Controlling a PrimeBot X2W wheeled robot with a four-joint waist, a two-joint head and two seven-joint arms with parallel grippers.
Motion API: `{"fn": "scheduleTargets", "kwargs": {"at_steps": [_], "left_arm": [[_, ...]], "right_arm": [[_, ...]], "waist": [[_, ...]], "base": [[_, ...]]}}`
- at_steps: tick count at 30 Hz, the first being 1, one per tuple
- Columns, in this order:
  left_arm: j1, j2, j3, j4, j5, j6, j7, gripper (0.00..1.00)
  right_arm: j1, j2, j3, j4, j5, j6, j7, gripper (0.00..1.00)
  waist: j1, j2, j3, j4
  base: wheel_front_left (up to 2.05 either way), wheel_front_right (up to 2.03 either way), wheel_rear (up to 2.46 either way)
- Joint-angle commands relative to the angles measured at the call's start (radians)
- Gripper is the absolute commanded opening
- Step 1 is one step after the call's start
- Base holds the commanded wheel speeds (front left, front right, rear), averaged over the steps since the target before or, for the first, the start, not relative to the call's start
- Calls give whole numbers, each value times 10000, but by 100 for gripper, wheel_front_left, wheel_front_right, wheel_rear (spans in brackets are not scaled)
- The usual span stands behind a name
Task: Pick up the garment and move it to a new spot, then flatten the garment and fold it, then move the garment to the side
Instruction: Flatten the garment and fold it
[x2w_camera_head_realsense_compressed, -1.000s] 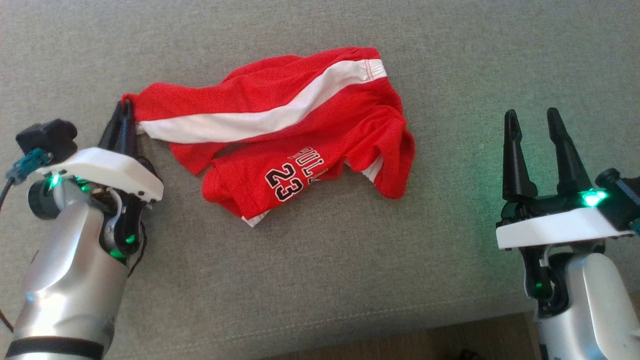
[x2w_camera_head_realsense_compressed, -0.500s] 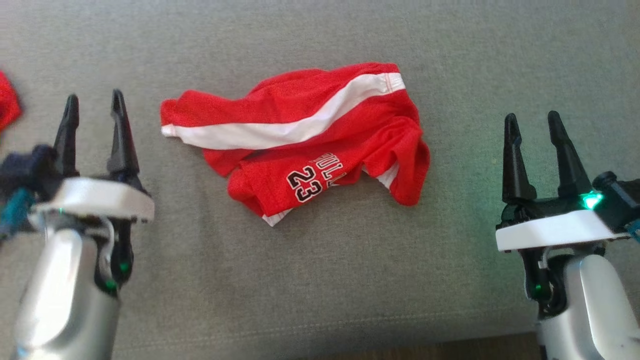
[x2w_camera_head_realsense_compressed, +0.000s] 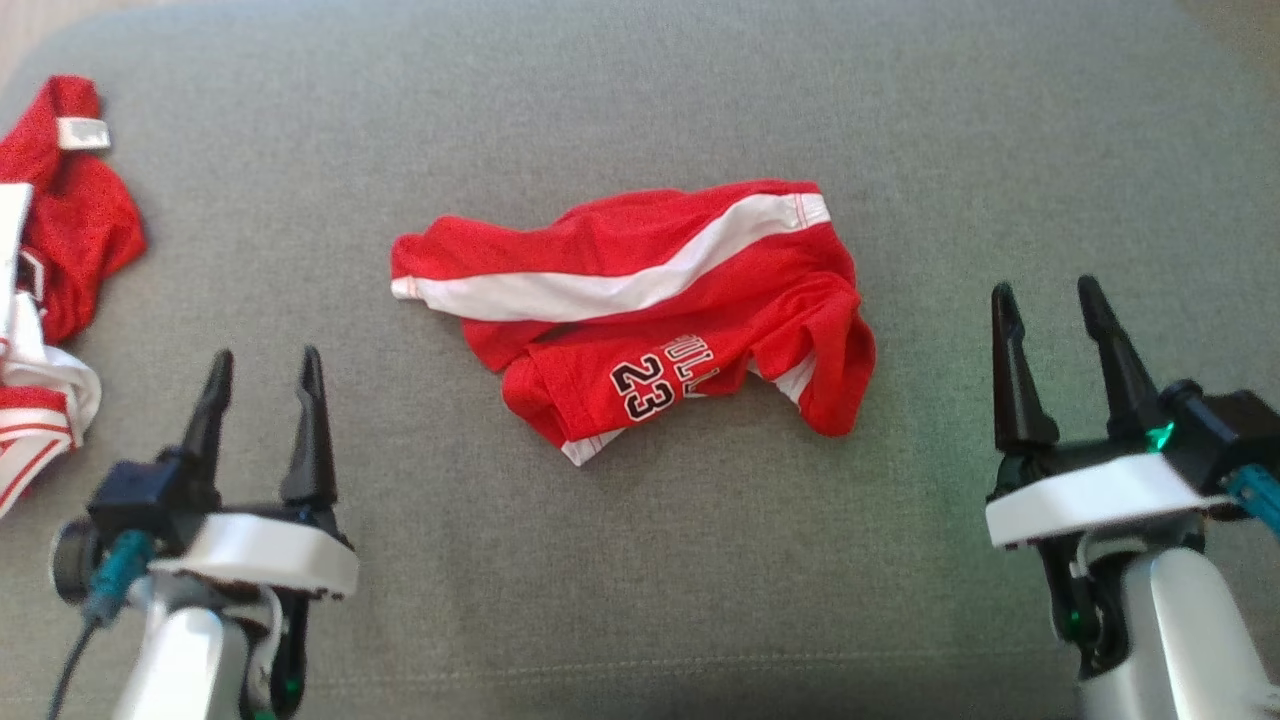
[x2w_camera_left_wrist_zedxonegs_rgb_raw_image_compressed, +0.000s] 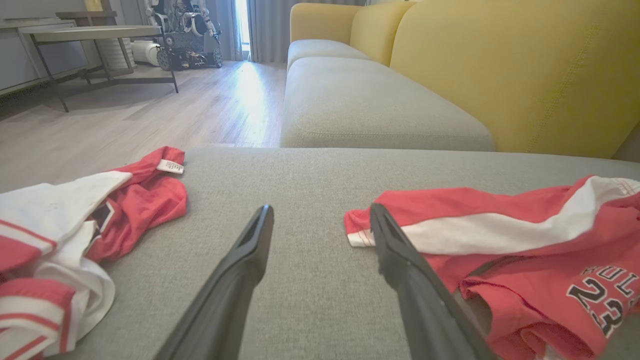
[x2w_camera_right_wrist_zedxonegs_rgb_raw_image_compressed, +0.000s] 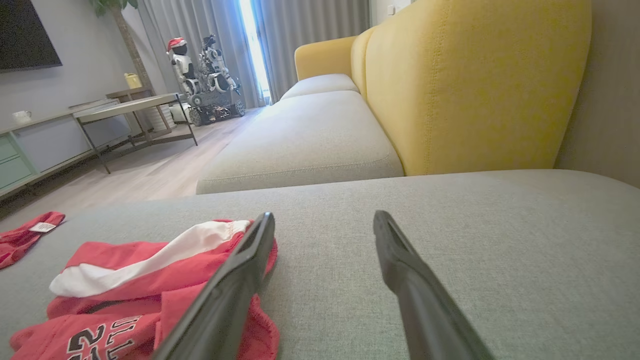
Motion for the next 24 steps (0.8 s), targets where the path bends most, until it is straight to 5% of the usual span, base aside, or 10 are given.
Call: {"fn": "scheduleTargets", "kwargs": {"at_steps": [1,24], "left_arm": [[-177,113,331,-219,102,-64,-58,100],[109,83,16,218,-4,-164,-58,100]], "right_arm": [[-67,-37,196,-371,-86,42,53,100],[448,-37,277,-763,-230,42,481,100]], "waist": [[0,0,-191,55],[0,0,-639,61]], "base": [[0,0,0],[0,0,0]]}}
